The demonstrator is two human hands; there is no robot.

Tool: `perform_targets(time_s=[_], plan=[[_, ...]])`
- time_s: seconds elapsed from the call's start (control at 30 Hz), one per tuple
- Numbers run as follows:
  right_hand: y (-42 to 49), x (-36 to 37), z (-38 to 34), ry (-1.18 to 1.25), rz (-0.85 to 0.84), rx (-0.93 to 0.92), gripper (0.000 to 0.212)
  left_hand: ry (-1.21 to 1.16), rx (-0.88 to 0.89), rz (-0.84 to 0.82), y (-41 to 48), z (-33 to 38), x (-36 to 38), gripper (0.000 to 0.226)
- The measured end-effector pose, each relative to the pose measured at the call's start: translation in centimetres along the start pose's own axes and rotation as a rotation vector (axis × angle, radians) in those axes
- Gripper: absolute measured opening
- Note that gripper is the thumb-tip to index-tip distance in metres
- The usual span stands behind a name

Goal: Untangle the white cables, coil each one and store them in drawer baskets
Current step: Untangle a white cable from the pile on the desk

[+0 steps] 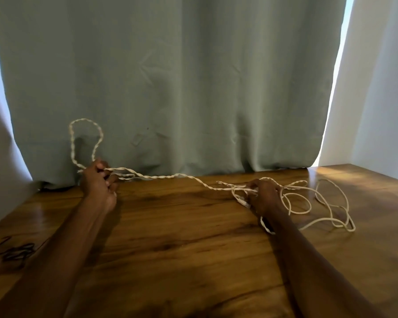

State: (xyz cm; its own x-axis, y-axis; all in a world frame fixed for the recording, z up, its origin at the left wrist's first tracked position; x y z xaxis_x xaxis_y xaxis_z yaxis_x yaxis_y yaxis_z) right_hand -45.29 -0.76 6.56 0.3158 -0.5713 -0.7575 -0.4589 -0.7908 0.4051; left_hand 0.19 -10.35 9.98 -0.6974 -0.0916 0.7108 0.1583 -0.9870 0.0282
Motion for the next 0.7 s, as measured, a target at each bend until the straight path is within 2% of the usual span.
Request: perform_targets(time_s=[0.1,0.17,0.2,0.27,0.33,0.37,0.43,0.53,0.63,0.7], plan=[[0.2,-0.2,-1.1,-0.006,-0.027,-0.067,0.019,0.066,0.034,0.119,0.8,-0.1,-2.0,0.035],[0.2,-0.2,-2.6,-0.159,-0.019,-0.148,0.011,0.181,0.062,0.148,0.7,-1.0,-2.2,0.032],[0.3,-0.3,-3.4,-0.241,0.005,-0.182,0.016,0.249,0.078,0.136,0.2,-1.4,-1.7,0.031],[0.1,-0.4,-5.4,-0.304,0.060,-0.258,0.017,0.409,0.137,0.049,-1.2,-2.3,0.3,0.028],[-0.3,-0.8,-7.5,-0.278,0.131,-0.344,0.015,0.562,0.216,-0.084,-3.6,-3.0,3.1,0.025],[-0.6,-0.8,-8.5,-0.256,0.140,-0.372,0.020,0.612,0.237,-0.162,-4.9,-3.7,4.6,0.021],[-1.3,-0.3,-10.2,-0.275,0.120,-0.428,0.033,0.668,0.201,-0.336,-7.3,-6.0,7.3,0.014],[-2.6,0.5,-12.5,-0.296,0.126,-0.497,0.047,0.734,0.127,-0.554,-9.5,-10.0,9.7,0.021],[-3.3,0.3,-14.3,-0.213,0.166,-0.531,0.050,0.920,0.158,-0.678,-11.0,-12.7,10.6,0.026],[-3.4,0.0,-14.8,-0.147,0.164,-0.513,0.049,0.951,0.195,-0.684,-11.3,-13.5,10.8,0.020]])
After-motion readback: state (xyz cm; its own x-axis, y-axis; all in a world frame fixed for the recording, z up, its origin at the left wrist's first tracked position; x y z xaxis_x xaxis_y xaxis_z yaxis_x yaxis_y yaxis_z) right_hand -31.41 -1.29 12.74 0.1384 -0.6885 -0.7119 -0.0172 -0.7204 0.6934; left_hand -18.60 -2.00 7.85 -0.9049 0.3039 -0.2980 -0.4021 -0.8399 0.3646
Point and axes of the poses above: each hand's wrist, its own y-axis towards the middle knuckle, its own x-axis out of the palm, z = x × y, the point moved 9 cm from there along y, towards the middle knuckle, and after that the axes turned 4 degrees about -y, right-handed, at the moved point
